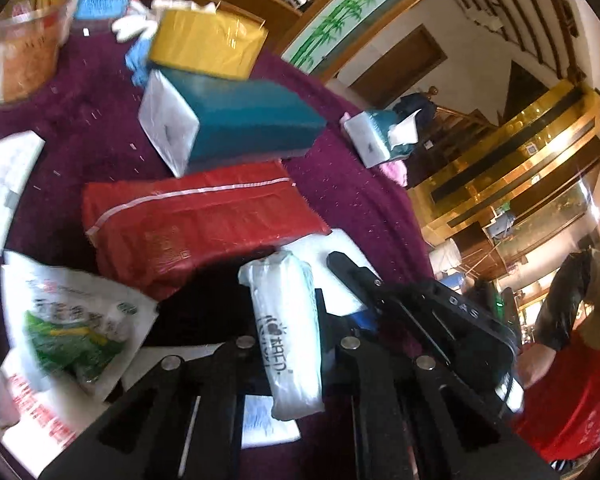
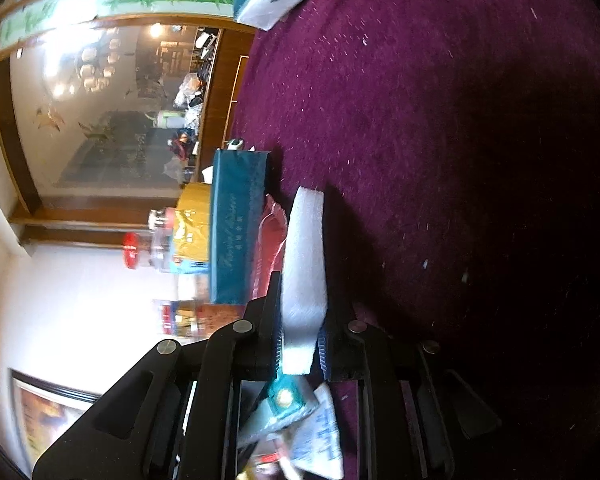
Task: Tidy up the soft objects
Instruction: 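Lower the foam strip and tissue pack into the tray, opening both tools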
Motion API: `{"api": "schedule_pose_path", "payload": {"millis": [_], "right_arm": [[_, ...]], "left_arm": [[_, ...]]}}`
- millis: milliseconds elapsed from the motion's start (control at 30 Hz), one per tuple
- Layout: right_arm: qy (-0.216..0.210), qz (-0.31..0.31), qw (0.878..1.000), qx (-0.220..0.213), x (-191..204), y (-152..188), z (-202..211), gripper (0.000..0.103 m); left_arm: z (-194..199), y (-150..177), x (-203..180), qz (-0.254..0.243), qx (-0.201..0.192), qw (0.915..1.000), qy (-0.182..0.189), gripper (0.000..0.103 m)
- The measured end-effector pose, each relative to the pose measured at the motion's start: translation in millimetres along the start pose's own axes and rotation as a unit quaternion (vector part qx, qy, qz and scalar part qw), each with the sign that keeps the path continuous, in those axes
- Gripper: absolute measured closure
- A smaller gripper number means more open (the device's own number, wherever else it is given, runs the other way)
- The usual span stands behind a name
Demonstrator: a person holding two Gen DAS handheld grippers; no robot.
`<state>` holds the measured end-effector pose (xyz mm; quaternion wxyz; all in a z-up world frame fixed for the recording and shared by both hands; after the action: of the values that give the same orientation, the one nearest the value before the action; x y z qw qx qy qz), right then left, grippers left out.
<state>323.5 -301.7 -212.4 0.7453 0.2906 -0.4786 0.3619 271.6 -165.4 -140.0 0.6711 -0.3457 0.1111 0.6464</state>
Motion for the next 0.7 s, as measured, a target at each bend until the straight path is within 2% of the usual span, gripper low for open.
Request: {"api": "schedule_pose_path", "payload": {"millis": [167, 300, 367, 500, 700], "right_arm": [[-0.020, -0.005, 1.000, 0.021, 9.5, 15.9, -0.7, 0.089], [-0.056, 0.012, 0.997, 0.054, 34.4, 42.0, -7.9, 0.089], [-0.070, 0.034, 0.993, 0.084, 54.5, 63.2, -19.3, 0.089], [-0.056, 0.109, 0.983, 0.138, 92.1, 118.4, -49.2, 0.088], [-0.039, 0.162, 0.960, 0.226, 124.6, 214.6, -119.1, 0.088]], "left_arm": [[41.7, 13.6, 12.9, 0.011, -0.028, 0.9995, -0.008, 0.093], [84.4, 35.3, 34.5, 0.023, -0.050, 0.9984, -0.016, 0.093], [107.1, 47.0, 48.3, 0.033, -0.056, 0.9977, -0.019, 0.093], [157.9, 65.7, 74.8, 0.044, -0.075, 0.9958, -0.027, 0.093], [250.0, 79.3, 132.6, 0.078, -0.139, 0.9848, -0.068, 0.093]]}}
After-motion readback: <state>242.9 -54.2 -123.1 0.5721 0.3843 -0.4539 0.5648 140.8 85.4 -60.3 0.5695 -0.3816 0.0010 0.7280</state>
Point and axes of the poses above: each gripper's, at about its wrist camera, not at the fingertips, and z roughly against the way its jaws point, x to its left, y to its underside, the point moved 9 cm from there along -z, roughly the way its jaws point, and after that the axes turned 12 degrees about x, right-handed, at the moved point
